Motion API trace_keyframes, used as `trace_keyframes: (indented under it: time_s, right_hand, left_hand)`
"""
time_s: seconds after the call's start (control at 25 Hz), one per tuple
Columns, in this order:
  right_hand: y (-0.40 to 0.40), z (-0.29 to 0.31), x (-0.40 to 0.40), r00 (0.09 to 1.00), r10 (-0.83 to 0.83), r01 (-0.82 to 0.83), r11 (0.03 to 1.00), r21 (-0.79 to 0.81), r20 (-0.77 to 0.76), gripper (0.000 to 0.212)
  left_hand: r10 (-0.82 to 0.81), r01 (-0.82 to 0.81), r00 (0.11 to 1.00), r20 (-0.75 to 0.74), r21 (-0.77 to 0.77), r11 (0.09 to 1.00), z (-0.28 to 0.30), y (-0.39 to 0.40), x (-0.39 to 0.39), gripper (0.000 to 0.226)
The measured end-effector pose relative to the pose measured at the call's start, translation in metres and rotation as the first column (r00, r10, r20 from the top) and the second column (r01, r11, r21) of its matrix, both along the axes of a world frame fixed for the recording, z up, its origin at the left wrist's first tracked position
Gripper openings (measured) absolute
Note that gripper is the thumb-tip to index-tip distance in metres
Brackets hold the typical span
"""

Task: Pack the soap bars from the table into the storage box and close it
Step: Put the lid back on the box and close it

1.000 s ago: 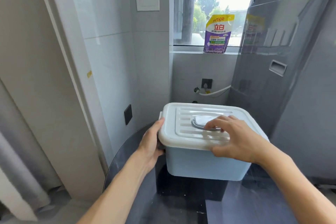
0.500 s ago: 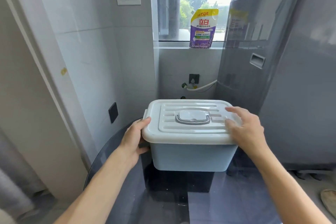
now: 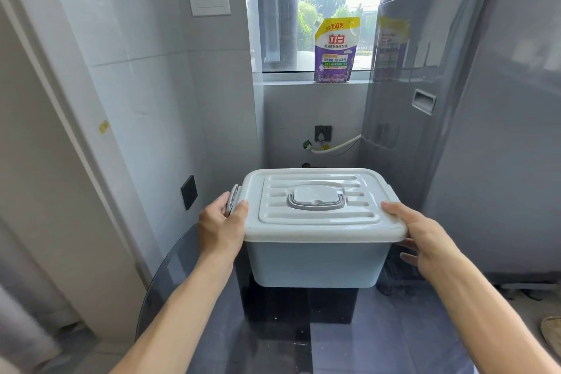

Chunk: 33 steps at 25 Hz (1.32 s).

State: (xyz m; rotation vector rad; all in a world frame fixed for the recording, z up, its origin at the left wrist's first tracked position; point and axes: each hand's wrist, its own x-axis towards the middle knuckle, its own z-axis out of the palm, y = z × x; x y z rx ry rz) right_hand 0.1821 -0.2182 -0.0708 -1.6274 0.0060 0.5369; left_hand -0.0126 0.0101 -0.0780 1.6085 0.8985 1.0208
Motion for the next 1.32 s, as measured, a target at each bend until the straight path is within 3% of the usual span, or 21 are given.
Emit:
trace_keyframes:
  time_s: [0.12,0.24,0.48,0.64,0.8,0.88,1.0,1.08,1.12,1.2,1.32]
  right_hand:
    - [0.002,-0.003,0.002,0.997,-0.053,0.052,0.998,0.033,0.050,0.040]
    - [0.003,-0.003,0.004,0.983,-0.129,0.119,0.989,0.088,0.130,0.033]
    - [0.006,-0.010,0.003,0.965,-0.194,0.145,0.956,0.255,0.177,0.015]
    - [0.003,-0.013,0.006,0.907,-0.154,0.079,0.977,0.200,0.393,0.006]
    - [0.001,-0.008,0.006,0.880,-0.097,0.029,0.988,0.150,0.466,0.012]
    - [0.001,-0.006,0.001,0.884,-0.107,0.021,0.982,0.189,0.456,0.019]
    - [0.002,-0.018,-0.021,0.888,-0.090,-0.030,0.968,0.251,0.450,0.029]
    - [-0.002,-0.035,-0.039,0.861,0.004,-0.125,0.971,0.204,0.508,0.066]
    - [-0.007,-0.042,-0.045,0.836,0.063,-0.167,0.975,0.144,0.545,0.085]
    - [-0.015,-0.050,-0.049,0.776,0.177,-0.210,0.978,-0.016,0.606,0.102]
    - [-0.017,-0.051,-0.048,0.697,0.196,-0.088,0.978,-0.189,0.690,0.108]
  left_hand:
    - [-0.004,0.028,0.991,-0.133,0.179,0.983,0.003,0.000,0.001,0.021]
    - [0.013,0.019,0.992,-0.127,0.243,0.970,0.008,-0.012,0.004,0.031]
    - [0.064,-0.047,0.996,-0.057,0.256,0.966,0.007,-0.011,0.004,0.040]
    - [0.057,-0.044,0.997,-0.043,0.247,0.968,0.002,-0.009,0.006,0.039]
    - [0.061,-0.048,0.997,-0.044,0.255,0.966,0.002,-0.008,0.007,0.039]
    - [0.029,-0.034,0.999,0.028,0.186,0.982,0.001,-0.010,0.007,0.039]
    - [-0.042,0.047,0.996,0.081,-0.059,0.997,-0.006,-0.023,-0.002,0.056]
    - [-0.164,0.162,0.986,-0.006,-0.124,0.979,-0.021,-0.034,-0.013,0.089]
    - [-0.225,0.219,0.973,-0.058,-0.095,0.971,-0.027,-0.037,-0.019,0.104]
    - [-0.265,0.293,0.934,-0.241,0.087,0.952,-0.033,-0.035,-0.032,0.117]
    - [-0.073,0.300,0.874,-0.480,0.415,0.859,-0.035,-0.024,-0.040,0.107]
